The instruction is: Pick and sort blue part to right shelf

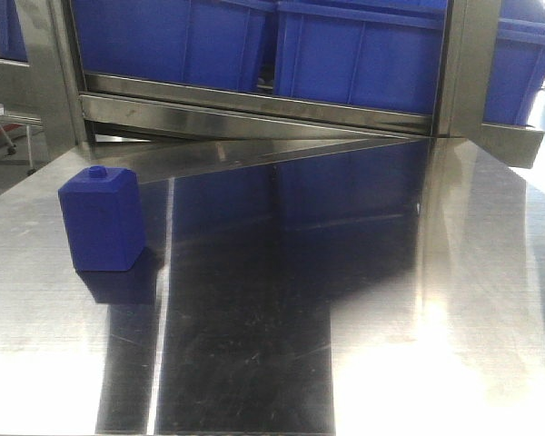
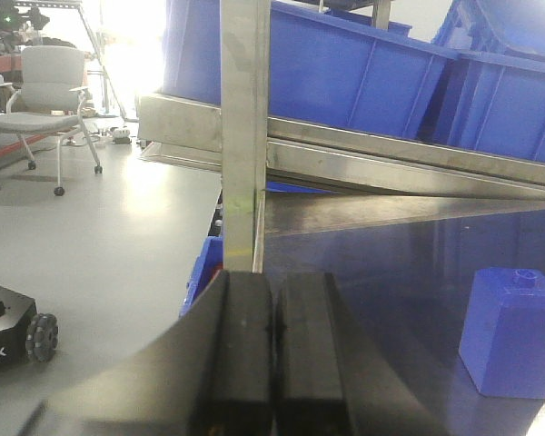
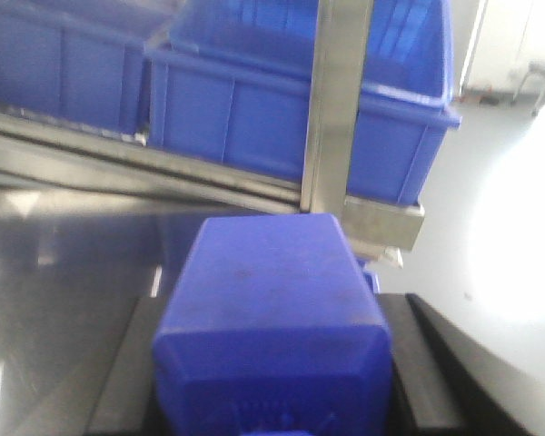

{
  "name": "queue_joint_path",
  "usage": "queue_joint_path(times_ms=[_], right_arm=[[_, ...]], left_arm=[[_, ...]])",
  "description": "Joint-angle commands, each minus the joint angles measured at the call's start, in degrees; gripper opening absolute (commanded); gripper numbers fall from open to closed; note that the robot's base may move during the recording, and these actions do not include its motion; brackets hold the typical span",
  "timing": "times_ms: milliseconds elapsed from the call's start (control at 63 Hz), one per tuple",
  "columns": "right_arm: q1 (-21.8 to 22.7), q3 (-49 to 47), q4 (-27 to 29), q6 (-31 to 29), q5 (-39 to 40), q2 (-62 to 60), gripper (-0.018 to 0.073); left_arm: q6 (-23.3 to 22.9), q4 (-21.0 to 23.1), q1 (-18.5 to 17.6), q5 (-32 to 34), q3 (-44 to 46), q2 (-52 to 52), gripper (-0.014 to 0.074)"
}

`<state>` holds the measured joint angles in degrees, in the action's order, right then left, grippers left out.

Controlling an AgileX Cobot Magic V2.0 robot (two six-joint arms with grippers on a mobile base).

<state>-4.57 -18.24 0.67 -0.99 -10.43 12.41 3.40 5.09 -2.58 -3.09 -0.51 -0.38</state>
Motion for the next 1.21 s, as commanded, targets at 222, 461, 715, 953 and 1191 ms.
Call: queue_joint_path(times_ms=[222, 461, 715, 953, 1191], right_arm=[[0.3, -1.6, 0.3, -0.5, 3.9, -4.5, 0.0434], [0.3, -1.6, 0.3, -0.5, 3.9, -4.5, 0.0434], [0.3, -1.6, 0.3, -0.5, 3.9, -4.5, 0.0434], [0.3, -1.6, 0.3, -0.5, 3.9, -4.5, 0.0434], [0.3, -1.6, 0.3, -0.5, 3.9, -4.5, 0.0434]], left_arm=[[-0.2, 0.5, -0.4, 5.3, -1.3, -1.1, 0.0125], [-0.2, 0.5, -0.4, 5.3, -1.3, -1.1, 0.0125], [-0.2, 0.5, -0.4, 5.3, -1.3, -1.1, 0.0125], [-0.2, 0.5, -0.4, 5.3, -1.3, -1.1, 0.0125], [-3.4, 0.5, -0.4, 4.8, -0.1, -0.8, 0.0125]])
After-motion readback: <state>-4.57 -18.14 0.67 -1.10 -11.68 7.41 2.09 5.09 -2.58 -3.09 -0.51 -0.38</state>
